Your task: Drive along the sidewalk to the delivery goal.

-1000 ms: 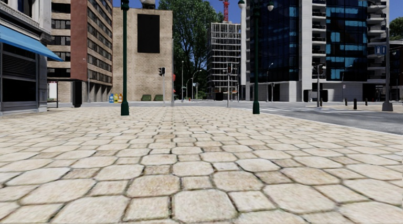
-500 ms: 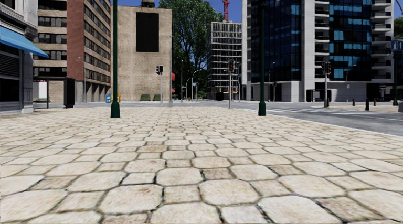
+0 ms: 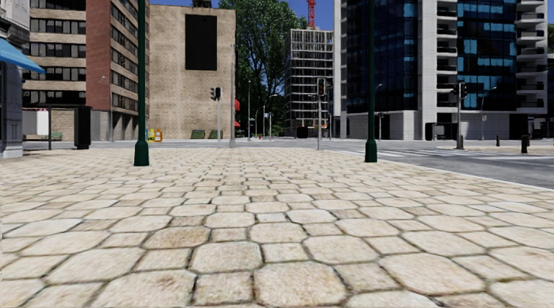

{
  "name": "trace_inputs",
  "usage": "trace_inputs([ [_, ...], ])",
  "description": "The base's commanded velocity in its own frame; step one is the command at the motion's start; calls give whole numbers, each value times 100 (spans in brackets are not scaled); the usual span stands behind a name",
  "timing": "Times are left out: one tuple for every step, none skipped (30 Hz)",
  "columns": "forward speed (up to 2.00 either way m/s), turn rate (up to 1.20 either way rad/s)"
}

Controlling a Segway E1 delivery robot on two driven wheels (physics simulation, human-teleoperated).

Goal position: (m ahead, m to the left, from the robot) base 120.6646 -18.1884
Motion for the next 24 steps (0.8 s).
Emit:
trace_inputs([
  [200, 0],
  [200, 0],
  [200, 0],
  [200, 0],
  [200, 0],
  [200, 0],
  [200, 0],
  [200, 0],
  [200, 0],
  [200, 0],
  [200, 0],
  [200, 0],
  [200, 0],
  [200, 0],
  [200, 0],
  [200, 0],
  [200, 0],
  [200, 0],
  [200, 0],
  [200, 0],
  [200, 0],
  [200, 0],
  [200, 0],
  [200, 0],
])
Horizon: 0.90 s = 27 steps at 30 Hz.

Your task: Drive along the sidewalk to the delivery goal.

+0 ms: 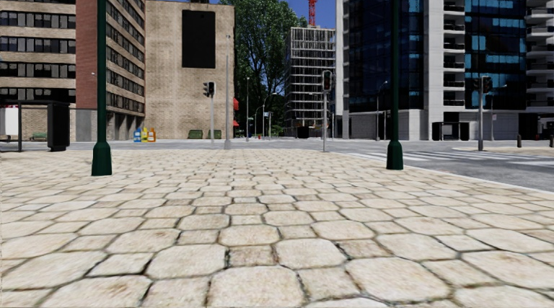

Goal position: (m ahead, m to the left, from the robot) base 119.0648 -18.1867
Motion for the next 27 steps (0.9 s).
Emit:
trace_inputs([
  [200, 0],
  [200, 0],
  [200, 0],
  [200, 0],
  [200, 0],
  [200, 0],
  [200, 0],
  [200, 0],
  [200, 0],
  [200, 0],
  [200, 0],
  [200, 0],
  [200, 0],
  [200, 0],
  [200, 0],
  [200, 0],
  [200, 0],
  [200, 0],
  [200, 0],
  [200, 0],
  [200, 0],
  [200, 0],
  [200, 0],
  [200, 0],
  [200, 0],
  [200, 0],
  [200, 0],
])
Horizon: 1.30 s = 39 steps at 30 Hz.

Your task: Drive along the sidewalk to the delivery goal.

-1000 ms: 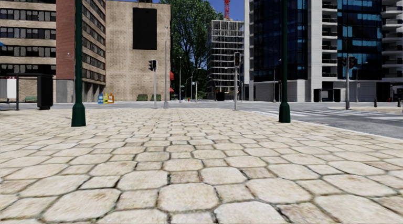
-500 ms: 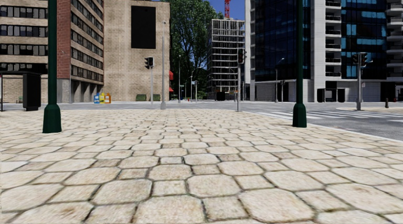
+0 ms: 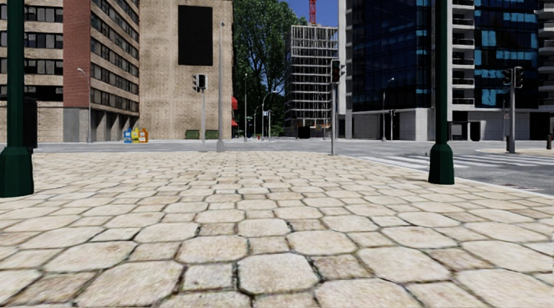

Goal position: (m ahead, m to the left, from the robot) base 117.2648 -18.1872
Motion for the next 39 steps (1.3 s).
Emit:
trace_inputs([
  [200, 0],
  [200, 0],
  [200, 0],
  [200, 0],
  [200, 0],
  [200, 0],
  [200, 0],
  [200, 0],
  [200, 0],
  [200, 0],
  [200, 0],
  [200, 0],
  [200, 0],
  [200, 0],
  [200, 0],
  [200, 0],
  [200, 0],
  [200, 0],
  [200, 0],
  [200, 0],
  [200, 0],
  [200, 0],
  [200, 0],
  [200, 0],
  [200, 0],
  [200, 0],
  [200, 0],
  [200, 0],
  [200, 0],
  [200, 0],
  [200, 0],
  [200, 0],
  [200, 0],
  [200, 0],
  [200, 0],
  [200, 0],
  [200, 0],
  [200, 0],
  [200, 0],
])
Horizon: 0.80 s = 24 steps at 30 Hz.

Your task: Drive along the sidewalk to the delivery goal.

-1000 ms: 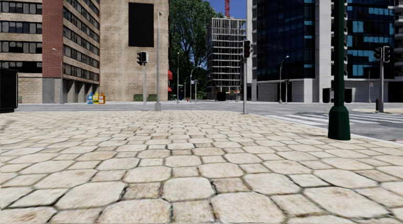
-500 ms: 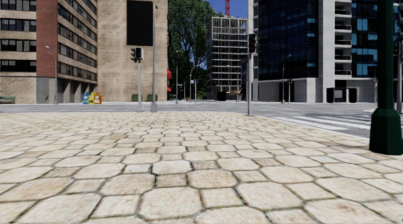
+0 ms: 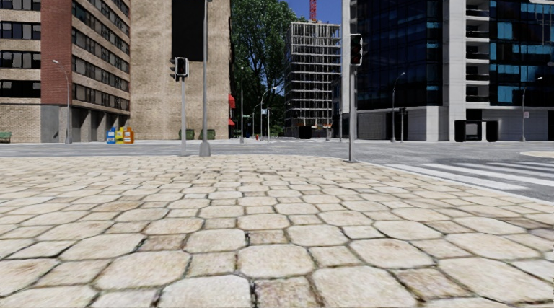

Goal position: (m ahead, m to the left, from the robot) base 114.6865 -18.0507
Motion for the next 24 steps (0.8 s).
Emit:
trace_inputs([
  [200, 0],
  [200, -19],
  [200, -19],
  [200, -34],
  [200, -38],
  [200, -39],
  [200, -39],
  [200, -39],
  [200, -39],
  [200, -41],
  [200, -42],
  [200, -43],
  [200, -43],
  [200, -43],
  [200, -43],
  [200, -43],
  [200, -43],
  [200, -43],
  [200, -43],
  [200, -43],
  [200, -43],
  [200, -43],
  [200, -43],
  [200, -43],
])
